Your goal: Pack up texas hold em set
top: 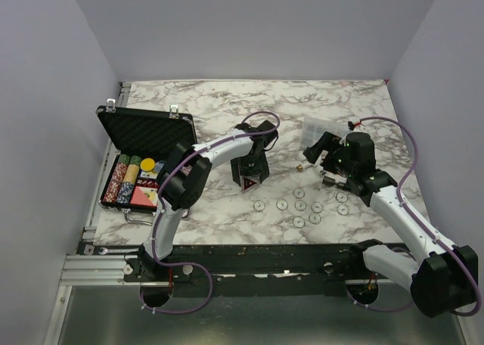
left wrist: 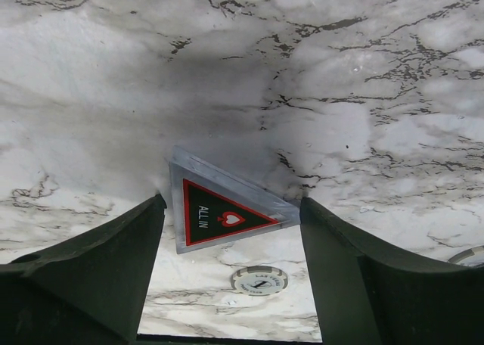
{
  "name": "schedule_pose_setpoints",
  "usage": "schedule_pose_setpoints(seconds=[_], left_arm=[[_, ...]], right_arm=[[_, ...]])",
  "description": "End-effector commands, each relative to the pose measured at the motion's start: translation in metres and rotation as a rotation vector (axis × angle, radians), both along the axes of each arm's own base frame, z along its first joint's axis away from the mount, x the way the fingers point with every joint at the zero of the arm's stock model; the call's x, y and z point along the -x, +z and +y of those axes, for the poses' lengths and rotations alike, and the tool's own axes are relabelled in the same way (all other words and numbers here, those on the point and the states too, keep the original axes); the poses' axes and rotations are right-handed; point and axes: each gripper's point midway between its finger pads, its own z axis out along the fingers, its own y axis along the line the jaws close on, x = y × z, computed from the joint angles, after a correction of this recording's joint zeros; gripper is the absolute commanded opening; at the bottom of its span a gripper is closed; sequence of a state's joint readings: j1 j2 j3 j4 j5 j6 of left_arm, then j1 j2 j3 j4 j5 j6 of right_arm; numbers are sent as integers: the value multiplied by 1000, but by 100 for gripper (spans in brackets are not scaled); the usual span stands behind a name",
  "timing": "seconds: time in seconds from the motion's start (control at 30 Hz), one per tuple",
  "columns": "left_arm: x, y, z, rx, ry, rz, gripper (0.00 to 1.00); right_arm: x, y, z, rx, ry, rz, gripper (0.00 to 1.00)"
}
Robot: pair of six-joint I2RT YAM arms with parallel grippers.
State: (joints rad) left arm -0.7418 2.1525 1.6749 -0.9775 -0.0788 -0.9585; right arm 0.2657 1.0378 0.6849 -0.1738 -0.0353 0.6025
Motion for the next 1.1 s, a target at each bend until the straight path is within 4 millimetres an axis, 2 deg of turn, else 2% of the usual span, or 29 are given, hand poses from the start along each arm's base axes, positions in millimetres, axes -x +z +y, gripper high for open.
schedule_pose_setpoints(seconds=[0.0, 0.2, 0.33, 0.4, 0.73, 1.07], left_arm=[[5, -10, 12, -62, -18, 7, 70], [4, -7, 11, -57, -32, -5, 66], [5, -8, 11, -52, -47, 0, 78], [6, -6, 11, -47, -57, -2, 80], [13, -4, 17, -37, -156, -14, 81], [11, -11, 10, -25, -211, -4, 78]], right_arm=[[3, -5, 3, -12, 9, 16, 86], [2, -4, 3, -17, 10, 15, 86], [2, -3, 4, -17, 11, 13, 86], [2, -3, 4, -19, 12, 12, 86], [4, -7, 4, -26, 6, 22, 86], [4, -9, 4, -27, 7, 24, 86]])
